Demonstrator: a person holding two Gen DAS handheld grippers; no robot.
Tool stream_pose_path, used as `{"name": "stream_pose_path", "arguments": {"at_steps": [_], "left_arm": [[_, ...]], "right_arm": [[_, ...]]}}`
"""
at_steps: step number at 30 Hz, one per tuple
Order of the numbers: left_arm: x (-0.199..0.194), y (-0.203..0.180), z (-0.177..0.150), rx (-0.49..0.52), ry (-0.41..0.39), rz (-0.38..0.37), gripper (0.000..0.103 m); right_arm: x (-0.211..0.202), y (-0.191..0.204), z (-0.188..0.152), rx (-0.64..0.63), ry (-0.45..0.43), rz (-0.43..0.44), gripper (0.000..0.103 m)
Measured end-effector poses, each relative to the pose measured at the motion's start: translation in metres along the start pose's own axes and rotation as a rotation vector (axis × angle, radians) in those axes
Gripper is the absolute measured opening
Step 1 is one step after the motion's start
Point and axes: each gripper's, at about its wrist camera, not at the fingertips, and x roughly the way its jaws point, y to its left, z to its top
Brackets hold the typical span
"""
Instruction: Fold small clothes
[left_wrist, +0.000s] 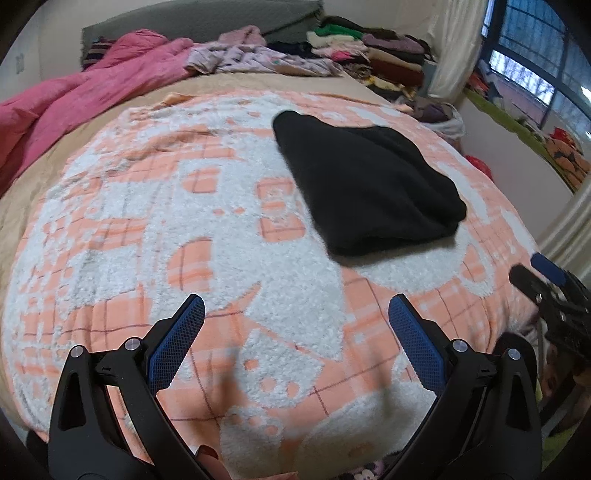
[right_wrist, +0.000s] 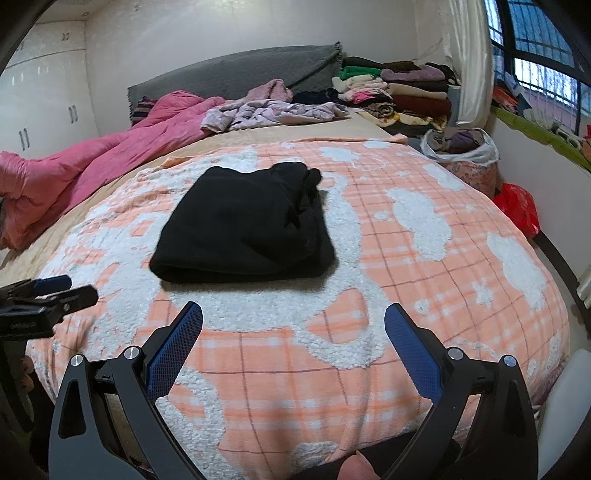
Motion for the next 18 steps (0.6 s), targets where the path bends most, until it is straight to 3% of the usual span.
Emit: {"name": "stream_pose_path", "arguments": {"at_steps": [5,9,10,14,16,18], "left_arm": [[0.003,0.012,-0.003,-0.007,0.013,0.054,0.093],[0.0,0.049,0.003,-0.073,-0.014,0.098,0.093],[0.0,0.066,0.006,-0.098,-0.019,0.124,0.093],[0.002,0.154,0.018,-0.243,-0.007,0.256,0.093],[0.0,0.208,0.021,-0.311,0.0,0.355,0.093],[-0.005,0.26,0.024,-0.363,0.002,0.47,0.093]], "right_arm": [[-0.009,-0.029,-0.004,0.072,-0.014,-0.092,0.098],[-0.027,-0.087,-0.018,0.179,-0.023,-0.231,0.098],[-0.031,-0.101,-0.023,0.204,-0.024,-0.262,0.098],[-0.061,-0.204,-0.055,0.377,-0.021,-0.52,0.098],[-0.07,-0.25,-0.071,0.466,0.006,-0.604,0.098],[-0.083,-0.307,-0.094,0.574,0.047,-0.743,0.098]]}}
